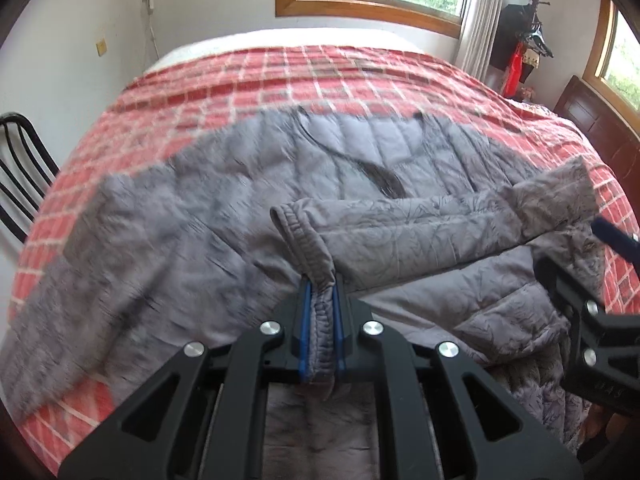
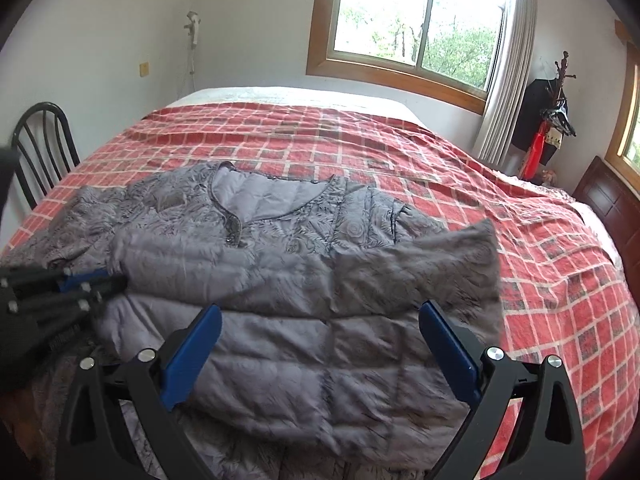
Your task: Fold large clothes
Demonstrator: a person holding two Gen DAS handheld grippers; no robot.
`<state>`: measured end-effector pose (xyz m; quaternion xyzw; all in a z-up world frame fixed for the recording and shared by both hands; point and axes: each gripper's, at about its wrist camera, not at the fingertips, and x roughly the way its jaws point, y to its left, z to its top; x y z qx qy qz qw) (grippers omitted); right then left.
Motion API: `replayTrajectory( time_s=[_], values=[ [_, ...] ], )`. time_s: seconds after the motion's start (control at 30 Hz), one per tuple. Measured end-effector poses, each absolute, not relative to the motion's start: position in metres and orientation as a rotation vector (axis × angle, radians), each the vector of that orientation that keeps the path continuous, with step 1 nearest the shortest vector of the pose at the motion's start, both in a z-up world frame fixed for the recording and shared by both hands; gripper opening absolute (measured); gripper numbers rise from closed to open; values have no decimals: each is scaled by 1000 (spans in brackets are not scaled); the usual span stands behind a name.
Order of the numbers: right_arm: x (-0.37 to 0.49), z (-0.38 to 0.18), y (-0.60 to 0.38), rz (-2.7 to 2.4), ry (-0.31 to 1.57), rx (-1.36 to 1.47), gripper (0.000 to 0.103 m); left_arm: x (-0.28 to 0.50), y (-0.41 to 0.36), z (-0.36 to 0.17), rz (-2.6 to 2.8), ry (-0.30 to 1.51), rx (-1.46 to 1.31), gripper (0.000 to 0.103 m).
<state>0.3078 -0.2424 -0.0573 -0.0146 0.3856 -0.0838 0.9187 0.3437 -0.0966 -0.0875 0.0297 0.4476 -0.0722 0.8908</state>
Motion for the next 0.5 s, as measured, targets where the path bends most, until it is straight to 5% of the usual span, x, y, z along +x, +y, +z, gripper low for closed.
replayTrajectory(
  time_s=[0.5],
  values=[
    [289, -64, -226, -100, 800, -45, 99, 382, 25, -70, 43, 932, -11, 8]
  ],
)
